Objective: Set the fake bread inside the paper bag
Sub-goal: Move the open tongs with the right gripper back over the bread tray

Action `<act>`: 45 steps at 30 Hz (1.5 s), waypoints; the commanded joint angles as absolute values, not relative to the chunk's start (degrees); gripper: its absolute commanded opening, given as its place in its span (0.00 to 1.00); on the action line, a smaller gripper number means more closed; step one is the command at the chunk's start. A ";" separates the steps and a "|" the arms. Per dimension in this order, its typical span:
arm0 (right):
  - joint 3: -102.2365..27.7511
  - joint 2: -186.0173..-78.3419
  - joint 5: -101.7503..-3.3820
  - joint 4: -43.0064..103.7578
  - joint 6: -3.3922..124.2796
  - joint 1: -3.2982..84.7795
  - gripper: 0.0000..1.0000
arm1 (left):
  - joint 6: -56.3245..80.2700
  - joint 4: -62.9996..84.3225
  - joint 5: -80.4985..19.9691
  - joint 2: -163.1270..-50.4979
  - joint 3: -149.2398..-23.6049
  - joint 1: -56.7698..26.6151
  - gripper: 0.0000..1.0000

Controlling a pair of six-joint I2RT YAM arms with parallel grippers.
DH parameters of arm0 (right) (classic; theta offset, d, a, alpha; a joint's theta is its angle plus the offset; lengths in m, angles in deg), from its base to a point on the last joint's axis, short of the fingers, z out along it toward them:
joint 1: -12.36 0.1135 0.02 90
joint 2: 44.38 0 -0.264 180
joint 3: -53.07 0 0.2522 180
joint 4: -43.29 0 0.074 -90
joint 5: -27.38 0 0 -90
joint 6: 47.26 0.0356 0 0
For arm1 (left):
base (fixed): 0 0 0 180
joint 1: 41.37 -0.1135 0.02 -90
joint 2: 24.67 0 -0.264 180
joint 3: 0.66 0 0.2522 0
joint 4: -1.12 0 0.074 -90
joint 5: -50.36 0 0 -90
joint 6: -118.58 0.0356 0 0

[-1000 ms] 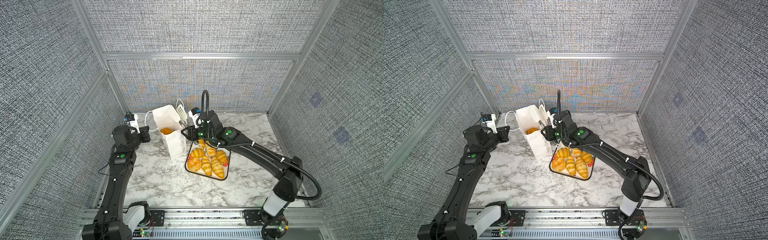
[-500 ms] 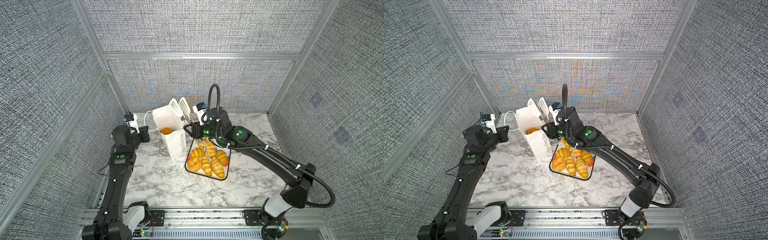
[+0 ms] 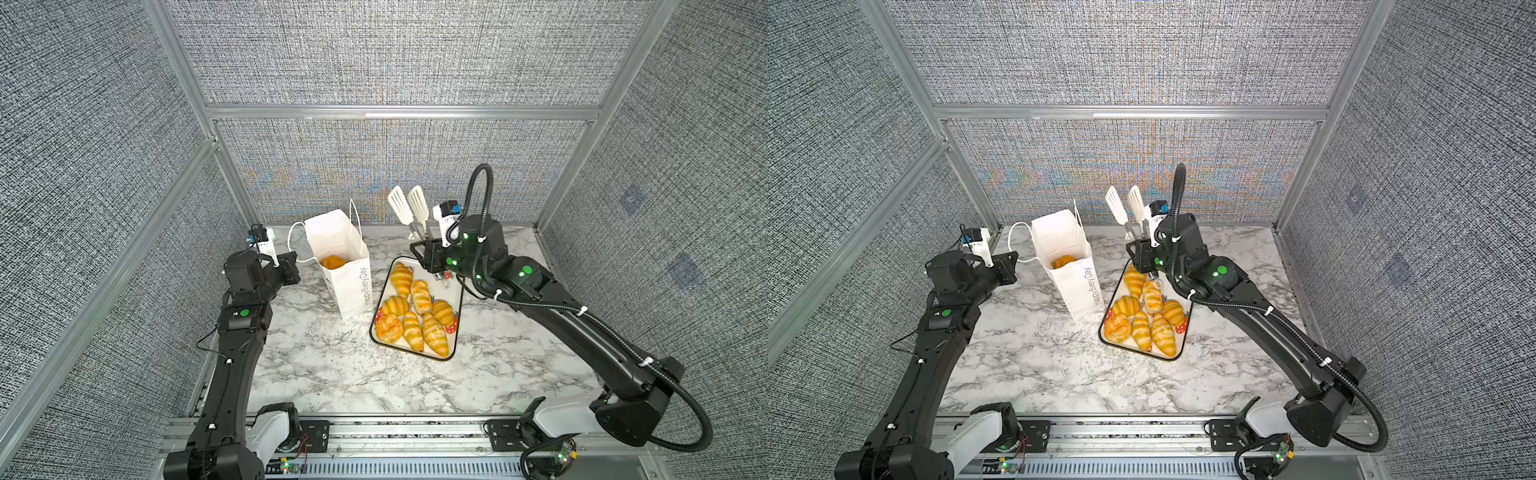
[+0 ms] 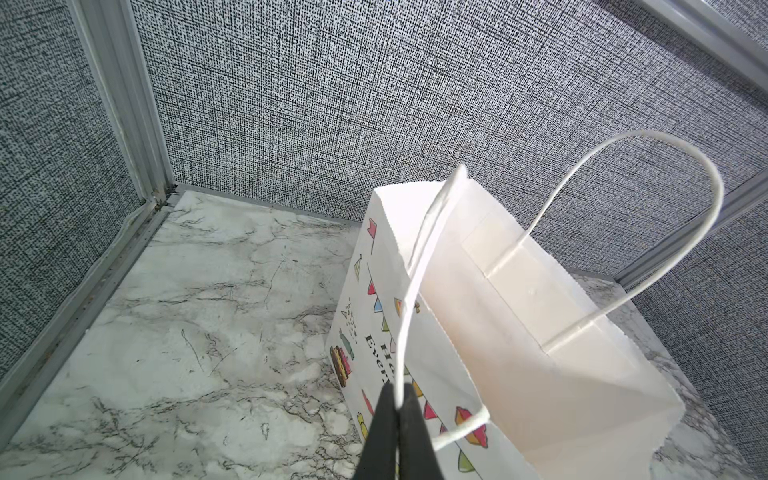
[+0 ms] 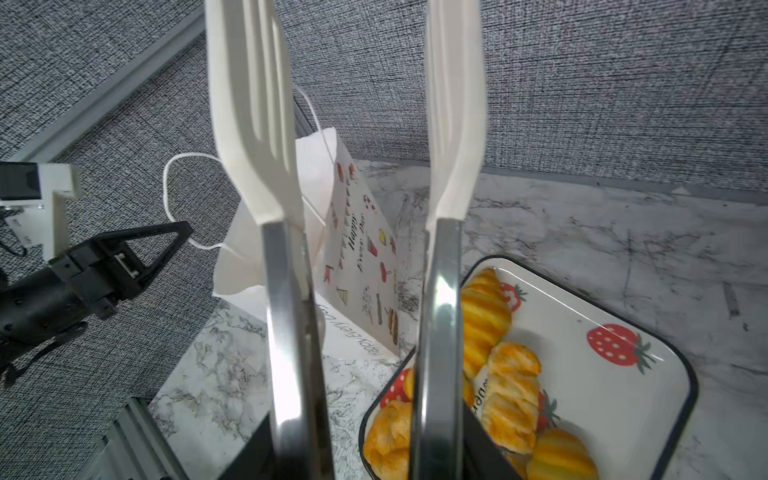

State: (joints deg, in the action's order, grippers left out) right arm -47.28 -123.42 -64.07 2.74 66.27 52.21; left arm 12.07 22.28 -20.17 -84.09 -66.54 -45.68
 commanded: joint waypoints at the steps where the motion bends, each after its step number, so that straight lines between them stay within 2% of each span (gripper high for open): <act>1: -45.26 -121.52 -65.17 0.40 67.92 50.00 0.46 | 12.01 21.12 -20.27 -84.34 -66.46 -45.76 0.00; 8: -39.72 -118.74 -64.73 -2.86 69.06 46.60 0.46 | 11.97 20.92 -19.97 -84.52 -66.34 -45.76 0.00; 20: -34.72 -120.55 -63.04 -6.42 70.81 43.92 0.48 | 11.77 20.83 -19.42 -85.13 -66.31 -45.76 0.00; 35: -28.49 -125.74 -58.02 -6.07 73.76 43.82 0.49 | 11.70 20.82 -19.29 -85.22 -66.28 -45.76 0.00; 45: -26.08 -128.92 -58.52 -5.65 74.12 45.53 0.49 | 11.75 20.94 -19.21 -85.49 -66.28 -45.81 0.00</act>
State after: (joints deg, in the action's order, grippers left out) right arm -26.12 -128.25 -58.70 -7.10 73.49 45.04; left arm 11.80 22.28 -19.71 -85.36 -66.36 -45.68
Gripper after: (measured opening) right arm 0.492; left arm 0.056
